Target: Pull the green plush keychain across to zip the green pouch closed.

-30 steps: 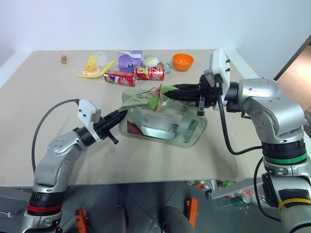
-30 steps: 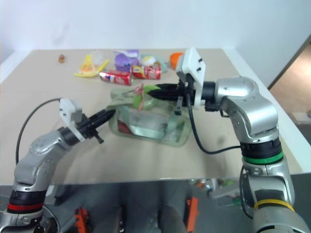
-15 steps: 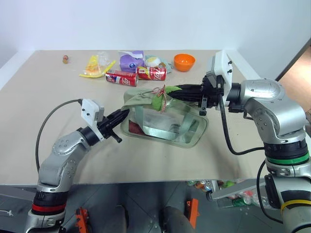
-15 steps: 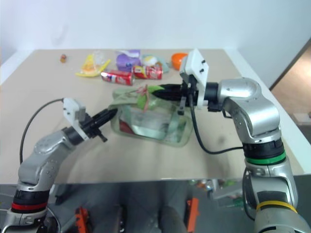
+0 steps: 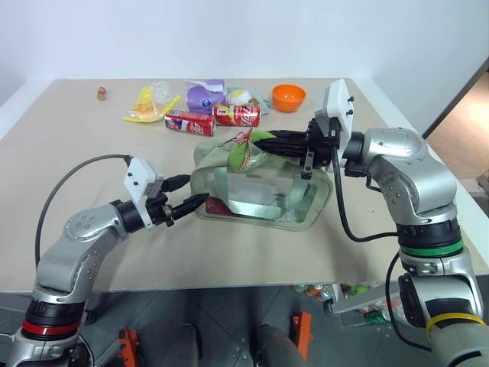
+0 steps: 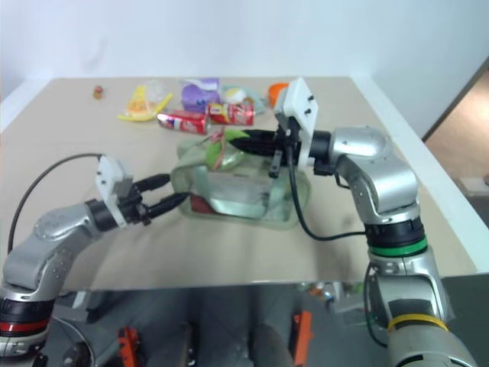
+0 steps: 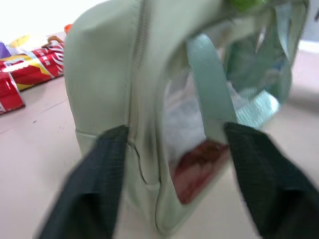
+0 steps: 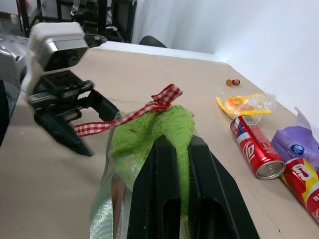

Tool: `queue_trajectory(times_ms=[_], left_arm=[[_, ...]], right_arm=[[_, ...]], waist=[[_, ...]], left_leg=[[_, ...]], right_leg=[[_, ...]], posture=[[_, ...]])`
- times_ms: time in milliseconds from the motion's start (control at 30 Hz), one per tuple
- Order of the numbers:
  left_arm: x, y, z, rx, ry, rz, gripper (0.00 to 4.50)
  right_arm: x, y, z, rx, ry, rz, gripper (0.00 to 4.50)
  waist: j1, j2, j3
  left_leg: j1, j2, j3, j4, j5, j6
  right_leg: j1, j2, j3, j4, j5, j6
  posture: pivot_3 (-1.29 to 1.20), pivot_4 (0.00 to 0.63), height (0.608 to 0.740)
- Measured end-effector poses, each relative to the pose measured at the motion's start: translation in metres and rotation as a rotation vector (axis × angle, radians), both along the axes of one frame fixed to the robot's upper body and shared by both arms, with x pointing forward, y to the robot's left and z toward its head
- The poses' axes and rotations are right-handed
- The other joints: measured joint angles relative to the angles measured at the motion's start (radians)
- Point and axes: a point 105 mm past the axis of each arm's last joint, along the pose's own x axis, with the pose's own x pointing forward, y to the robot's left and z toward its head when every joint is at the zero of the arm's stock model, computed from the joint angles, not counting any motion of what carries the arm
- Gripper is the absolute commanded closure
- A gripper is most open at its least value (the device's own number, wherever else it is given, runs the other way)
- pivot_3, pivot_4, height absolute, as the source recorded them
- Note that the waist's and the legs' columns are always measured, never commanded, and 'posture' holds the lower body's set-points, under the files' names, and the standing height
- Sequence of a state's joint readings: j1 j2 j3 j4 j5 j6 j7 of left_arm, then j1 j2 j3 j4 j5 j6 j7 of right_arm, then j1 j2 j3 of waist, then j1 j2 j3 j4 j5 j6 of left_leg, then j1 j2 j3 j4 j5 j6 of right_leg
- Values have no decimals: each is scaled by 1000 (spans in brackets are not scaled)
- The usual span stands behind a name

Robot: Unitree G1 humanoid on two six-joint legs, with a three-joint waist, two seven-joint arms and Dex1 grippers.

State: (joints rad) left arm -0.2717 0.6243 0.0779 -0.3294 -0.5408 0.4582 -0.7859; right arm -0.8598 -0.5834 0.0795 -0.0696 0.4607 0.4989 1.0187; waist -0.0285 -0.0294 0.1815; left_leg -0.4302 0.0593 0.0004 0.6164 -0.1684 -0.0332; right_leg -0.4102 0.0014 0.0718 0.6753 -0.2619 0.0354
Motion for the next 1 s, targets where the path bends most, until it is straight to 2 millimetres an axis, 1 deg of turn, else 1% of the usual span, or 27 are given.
queue_trajectory(times_ms=[167, 300, 367, 467, 600, 800, 833, 867, 900, 967, 1000], left_arm=[[-2, 6, 9, 70, -70, -18, 764], [3, -1, 39, 65, -179, -47, 764], [7, -6, 49, 27, -201, -60, 764], [12, -10, 50, -41, -160, -71, 764], [21, -12, 46, -108, -89, -65, 764], [24, -12, 42, -126, -57, -64, 764], [25, -12, 42, -130, -56, -65, 1272], [25, -12, 42, -132, -55, -66, 1489], [26, -12, 43, -136, -54, -66, 1909], [27, -13, 43, -143, -54, -67, 2506], [28, -14, 44, -149, -55, -67, 2941]], right_arm=[[0, 2, -1, 2, 0, 2, 4500], [2, 3, -3, 6, 10, 2, 4500], [3, 3, -3, 5, 8, -1, 4500], [3, 3, -4, 2, 5, -5, 4500], [4, 0, -10, -4, 20, -20, 4500], [3, 0, -10, -9, 15, -25, 4500], [3, 0, -9, -8, 12, -28, 4500], [3, -1, -9, -8, 11, -31, 4500], [3, -1, -9, -8, 12, -36, 4500], [3, -1, -9, -9, 11, -37, 4500], [3, -1, -9, -9, 10, -36, 4500]], waist=[[0, 0, 0], [3, 0, 0], [2, 0, 0], [2, 0, 0], [2, 0, 0], [1, 0, 0], [1, 0, 0], [1, 0, 0], [1, 0, 0], [1, 0, 0], [1, 0, 0]], left_leg=[[0, 0, 0, 0, 0, 0], [0, 0, 0, 0, 0, 0], [0, 0, 0, 0, 0, 0], [0, 0, 0, 0, 0, 0], [0, 0, 0, 0, 0, 0], [0, 0, 0, 0, 0, 0], [0, 0, 0, 0, 0, 0], [0, 0, 0, 0, 0, 0], [0, 0, 0, 0, 0, 0], [0, 0, 0, 0, 0, 0], [0, 0, 0, 0, 0, 0]], right_leg=[[0, 0, 0, 0, 0, 0], [0, 0, 0, 0, 0, 0], [0, 0, 0, 0, 0, 0], [0, 0, 0, 0, 0, 0], [0, 1, 0, 0, 0, 0], [0, 1, 0, 0, 0, 0], [0, 1, 0, 0, 0, 0], [0, 1, 0, 0, 0, 0], [0, 1, 0, 0, 0, 0], [0, 1, 0, 0, 0, 0], [0, 1, 0, 0, 0, 0]], posture=[[0, 150, 740], [0, 150, 740], [0, 150, 740], [0, 150, 740], [0, 150, 740], [0, 150, 740], [0, 150, 740], [0, 150, 740], [0, 150, 740], [0, 150, 740], [0, 150, 740]])
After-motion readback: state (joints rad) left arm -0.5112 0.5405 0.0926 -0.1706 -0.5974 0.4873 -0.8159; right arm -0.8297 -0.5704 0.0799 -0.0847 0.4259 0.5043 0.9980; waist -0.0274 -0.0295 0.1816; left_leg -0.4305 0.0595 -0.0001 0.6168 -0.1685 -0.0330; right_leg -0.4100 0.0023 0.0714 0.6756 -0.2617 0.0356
